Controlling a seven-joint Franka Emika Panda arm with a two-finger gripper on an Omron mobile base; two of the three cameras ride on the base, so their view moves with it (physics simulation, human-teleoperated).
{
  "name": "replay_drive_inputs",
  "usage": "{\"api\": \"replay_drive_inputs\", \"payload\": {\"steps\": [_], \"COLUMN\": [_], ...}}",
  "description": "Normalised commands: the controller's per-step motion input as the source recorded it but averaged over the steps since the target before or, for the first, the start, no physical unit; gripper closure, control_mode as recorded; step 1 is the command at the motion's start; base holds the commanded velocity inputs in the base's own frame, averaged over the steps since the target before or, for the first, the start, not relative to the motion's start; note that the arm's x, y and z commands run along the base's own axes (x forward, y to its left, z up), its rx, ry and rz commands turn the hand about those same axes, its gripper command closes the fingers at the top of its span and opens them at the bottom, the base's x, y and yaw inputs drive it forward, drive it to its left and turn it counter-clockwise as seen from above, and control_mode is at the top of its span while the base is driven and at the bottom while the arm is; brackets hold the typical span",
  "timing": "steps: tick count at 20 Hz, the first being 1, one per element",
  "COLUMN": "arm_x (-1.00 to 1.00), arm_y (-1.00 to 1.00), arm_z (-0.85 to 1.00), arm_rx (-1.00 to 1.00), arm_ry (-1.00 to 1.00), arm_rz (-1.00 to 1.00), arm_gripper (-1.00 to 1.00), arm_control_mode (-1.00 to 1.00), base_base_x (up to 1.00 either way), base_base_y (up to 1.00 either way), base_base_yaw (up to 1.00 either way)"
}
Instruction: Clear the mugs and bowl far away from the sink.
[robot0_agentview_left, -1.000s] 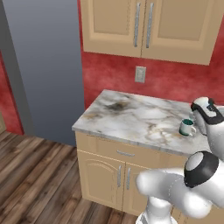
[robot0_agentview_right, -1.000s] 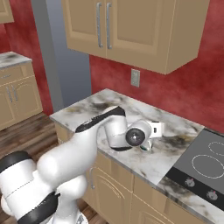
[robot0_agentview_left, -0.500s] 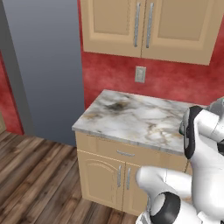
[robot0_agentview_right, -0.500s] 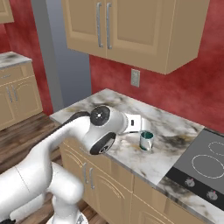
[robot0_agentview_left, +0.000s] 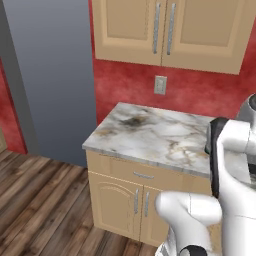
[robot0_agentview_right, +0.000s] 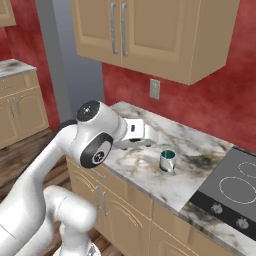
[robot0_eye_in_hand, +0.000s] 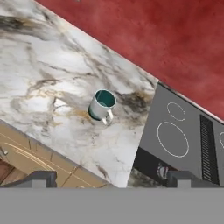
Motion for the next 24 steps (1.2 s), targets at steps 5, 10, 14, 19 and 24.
{"api": "replay_drive_inputs", "payload": {"steps": [5,10,14,19,24], "arm_x": [-0.17,0.0,0.0,0.0,0.0], "arm_y": [0.04,0.0,0.0,0.0,0.0], "arm_z": [-0.02,0.0,0.0,0.0,0.0], "arm_rx": [0.0,0.0,0.0,0.0,0.0], "arm_ry": [0.0,0.0,0.0,0.0,0.0], "arm_rz": [0.05,0.0,0.0,0.0,0.0], "arm_gripper": [-1.0,-1.0,-1.0,-1.0,-1.0], "arm_control_mode": [1.0,1.0,1.0,1.0,1.0], "base_base_x": [-0.28,-0.38,-0.32,-0.29,-0.1], "base_base_y": [0.03,0.0,0.0,0.0,0.0], "base_base_yaw": [0.22,0.93,0.96,0.96,1.0]}}
